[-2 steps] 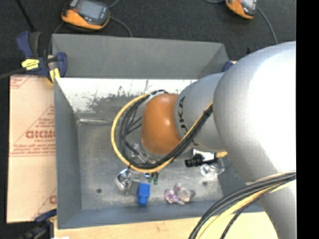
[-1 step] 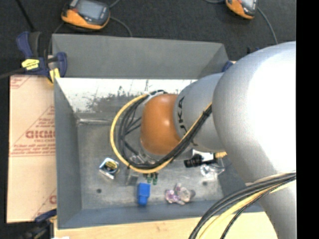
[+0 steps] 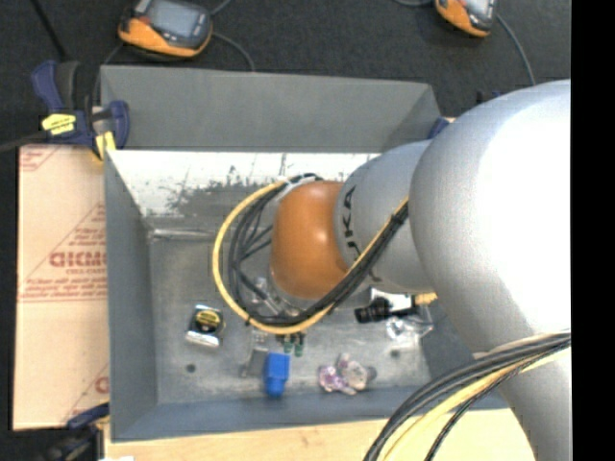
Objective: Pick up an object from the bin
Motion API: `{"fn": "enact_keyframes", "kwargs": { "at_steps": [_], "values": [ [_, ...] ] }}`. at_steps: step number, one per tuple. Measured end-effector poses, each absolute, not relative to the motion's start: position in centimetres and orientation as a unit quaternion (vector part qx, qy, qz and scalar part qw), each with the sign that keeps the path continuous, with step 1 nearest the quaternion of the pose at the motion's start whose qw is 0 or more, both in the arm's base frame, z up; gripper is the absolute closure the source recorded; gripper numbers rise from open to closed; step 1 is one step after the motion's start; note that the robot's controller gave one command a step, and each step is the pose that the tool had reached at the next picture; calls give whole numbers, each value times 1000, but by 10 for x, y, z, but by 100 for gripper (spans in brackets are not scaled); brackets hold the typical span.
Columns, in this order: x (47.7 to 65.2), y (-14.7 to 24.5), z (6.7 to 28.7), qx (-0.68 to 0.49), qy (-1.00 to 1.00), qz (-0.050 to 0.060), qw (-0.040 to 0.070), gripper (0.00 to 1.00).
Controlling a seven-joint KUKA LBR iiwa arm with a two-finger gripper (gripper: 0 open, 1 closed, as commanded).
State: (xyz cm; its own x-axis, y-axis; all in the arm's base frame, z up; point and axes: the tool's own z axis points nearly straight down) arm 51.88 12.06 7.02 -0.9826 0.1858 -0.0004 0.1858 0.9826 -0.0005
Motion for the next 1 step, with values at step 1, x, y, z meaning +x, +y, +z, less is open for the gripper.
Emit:
{"fn": "enact_keyframes", "kwargs": {
  "at_steps": [1],
  "values": [
    [472,48,89,112,994,-2,1,0]
  ]
}}
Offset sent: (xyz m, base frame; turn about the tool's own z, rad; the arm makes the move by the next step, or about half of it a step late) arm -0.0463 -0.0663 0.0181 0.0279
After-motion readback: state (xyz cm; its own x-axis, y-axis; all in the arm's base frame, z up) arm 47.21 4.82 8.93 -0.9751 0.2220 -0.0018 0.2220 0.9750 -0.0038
